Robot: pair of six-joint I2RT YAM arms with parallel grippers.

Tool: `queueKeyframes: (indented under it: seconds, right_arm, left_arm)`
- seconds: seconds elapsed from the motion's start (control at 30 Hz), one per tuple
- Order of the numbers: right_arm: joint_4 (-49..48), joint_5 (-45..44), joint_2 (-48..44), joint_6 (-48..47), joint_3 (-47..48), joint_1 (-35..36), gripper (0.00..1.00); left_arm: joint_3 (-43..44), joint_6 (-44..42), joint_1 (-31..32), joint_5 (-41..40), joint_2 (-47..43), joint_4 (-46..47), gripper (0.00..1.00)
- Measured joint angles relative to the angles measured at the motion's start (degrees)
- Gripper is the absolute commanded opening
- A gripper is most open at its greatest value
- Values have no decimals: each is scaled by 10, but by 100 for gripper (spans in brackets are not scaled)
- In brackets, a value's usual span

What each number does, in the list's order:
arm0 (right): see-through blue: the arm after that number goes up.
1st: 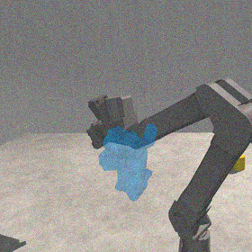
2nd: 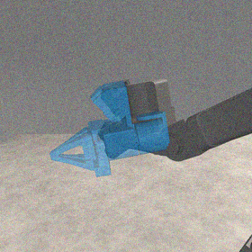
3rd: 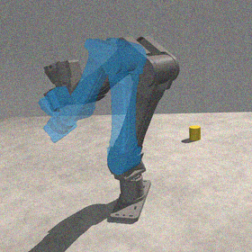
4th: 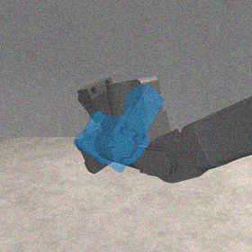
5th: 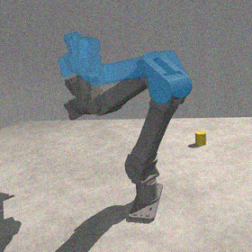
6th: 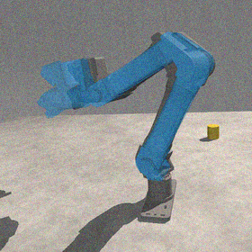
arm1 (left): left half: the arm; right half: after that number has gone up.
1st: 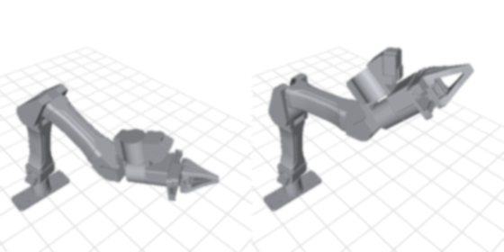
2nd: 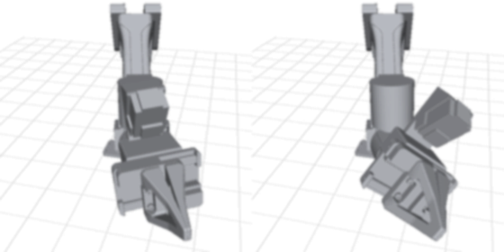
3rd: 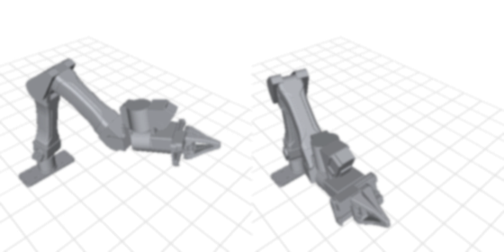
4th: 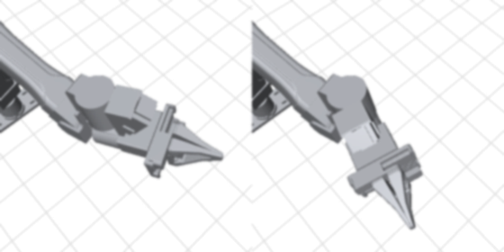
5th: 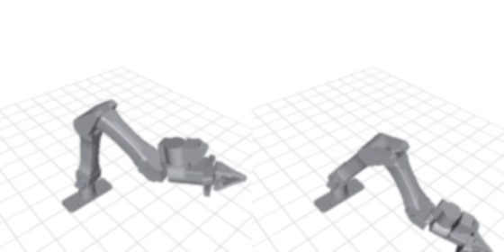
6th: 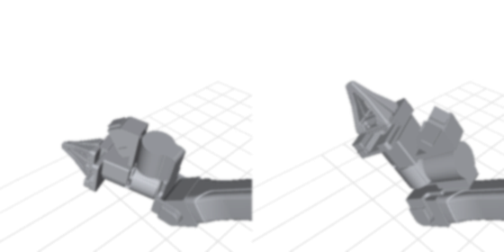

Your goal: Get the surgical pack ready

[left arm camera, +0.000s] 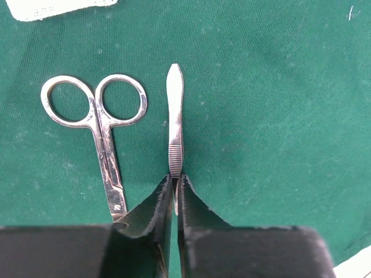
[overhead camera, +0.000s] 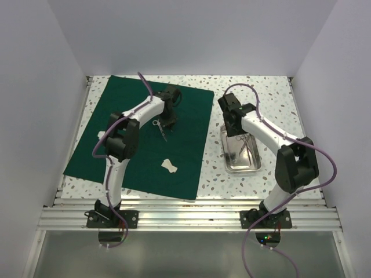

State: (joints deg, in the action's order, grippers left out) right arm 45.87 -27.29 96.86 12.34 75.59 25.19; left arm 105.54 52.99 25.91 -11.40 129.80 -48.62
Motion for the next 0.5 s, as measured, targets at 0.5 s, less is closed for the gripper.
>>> queueKeyframes:
  seconds: [0.5]
  right_arm:
    - [-170, 381, -24, 115, -54, 2, 70]
  left_arm:
    - [-300, -150, 28, 115, -281, 153, 0]
